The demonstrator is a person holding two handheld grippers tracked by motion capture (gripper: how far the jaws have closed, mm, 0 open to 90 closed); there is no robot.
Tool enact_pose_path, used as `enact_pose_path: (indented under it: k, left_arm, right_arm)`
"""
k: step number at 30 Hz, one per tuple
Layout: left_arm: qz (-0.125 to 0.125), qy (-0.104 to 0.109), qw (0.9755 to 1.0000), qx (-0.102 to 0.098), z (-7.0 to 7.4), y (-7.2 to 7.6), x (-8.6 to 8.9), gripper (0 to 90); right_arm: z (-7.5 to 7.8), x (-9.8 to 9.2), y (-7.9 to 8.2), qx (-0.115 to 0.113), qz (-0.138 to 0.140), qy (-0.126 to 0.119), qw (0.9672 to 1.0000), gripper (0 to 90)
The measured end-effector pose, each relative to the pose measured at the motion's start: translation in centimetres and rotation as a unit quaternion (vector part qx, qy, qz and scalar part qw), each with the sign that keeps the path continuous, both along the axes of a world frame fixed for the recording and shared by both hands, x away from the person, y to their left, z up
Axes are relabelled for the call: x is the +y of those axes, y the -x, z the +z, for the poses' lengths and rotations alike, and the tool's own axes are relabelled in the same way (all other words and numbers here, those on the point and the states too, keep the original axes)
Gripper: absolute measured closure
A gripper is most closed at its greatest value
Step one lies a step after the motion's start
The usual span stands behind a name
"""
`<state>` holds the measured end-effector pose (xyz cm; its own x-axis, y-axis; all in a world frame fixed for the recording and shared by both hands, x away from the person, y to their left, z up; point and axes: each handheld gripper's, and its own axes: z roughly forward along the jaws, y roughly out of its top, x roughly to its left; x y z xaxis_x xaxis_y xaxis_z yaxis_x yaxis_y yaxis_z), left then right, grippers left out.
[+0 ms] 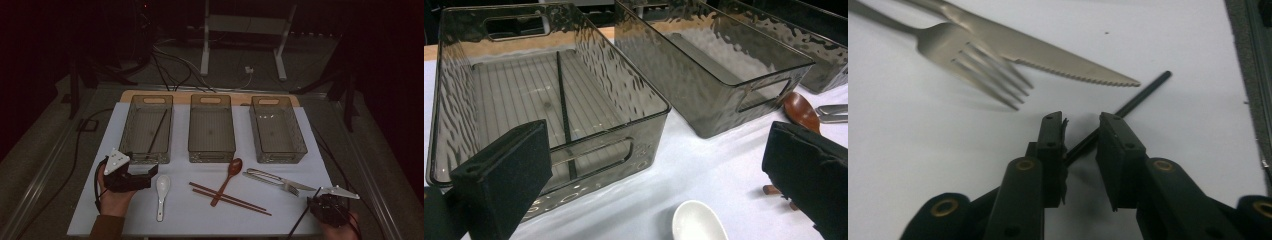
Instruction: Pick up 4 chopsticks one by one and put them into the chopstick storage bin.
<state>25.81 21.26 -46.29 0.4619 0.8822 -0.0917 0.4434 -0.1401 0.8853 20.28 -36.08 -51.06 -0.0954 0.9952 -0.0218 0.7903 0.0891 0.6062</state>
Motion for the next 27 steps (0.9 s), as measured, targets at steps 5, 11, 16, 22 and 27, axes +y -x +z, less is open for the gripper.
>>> enact_pose_path:
  k: [5, 11, 16, 22, 27]
  left_arm:
    - [-0.001, 0.000, 1.0000, 0.000, 0.0, 0.0, 0.0, 0.7]
    - [-0.002, 0.001, 1.0000, 0.000, 0.0, 0.0, -0.1, 0.6]
    - [-0.002, 0.002, 1.0000, -0.001, 0.0, 0.0, -0.1, 0.7]
    - [-0.003, 0.003, 1.0000, -0.001, 0.1, 0.0, -0.1, 0.7]
    - [-0.003, 0.003, 1.0000, -0.001, 0.1, 0.0, -0.1, 0.7]
  right_arm:
    - [0.0, -0.7, -0.4, -0.002, -0.009, -0.003, 1.0000, 78.2]
    - [0.0, -1.3, -0.7, -0.006, -0.023, -0.007, 0.9997, 80.7]
    - [-0.1, -1.8, -0.9, -0.007, -0.040, -0.009, 0.9991, 83.8]
    - [0.0, -2.2, -1.4, -0.005, -0.051, -0.008, 0.9987, 85.9]
    - [0.0, -2.5, -2.0, -0.008, -0.060, -0.004, 0.9982, 86.6]
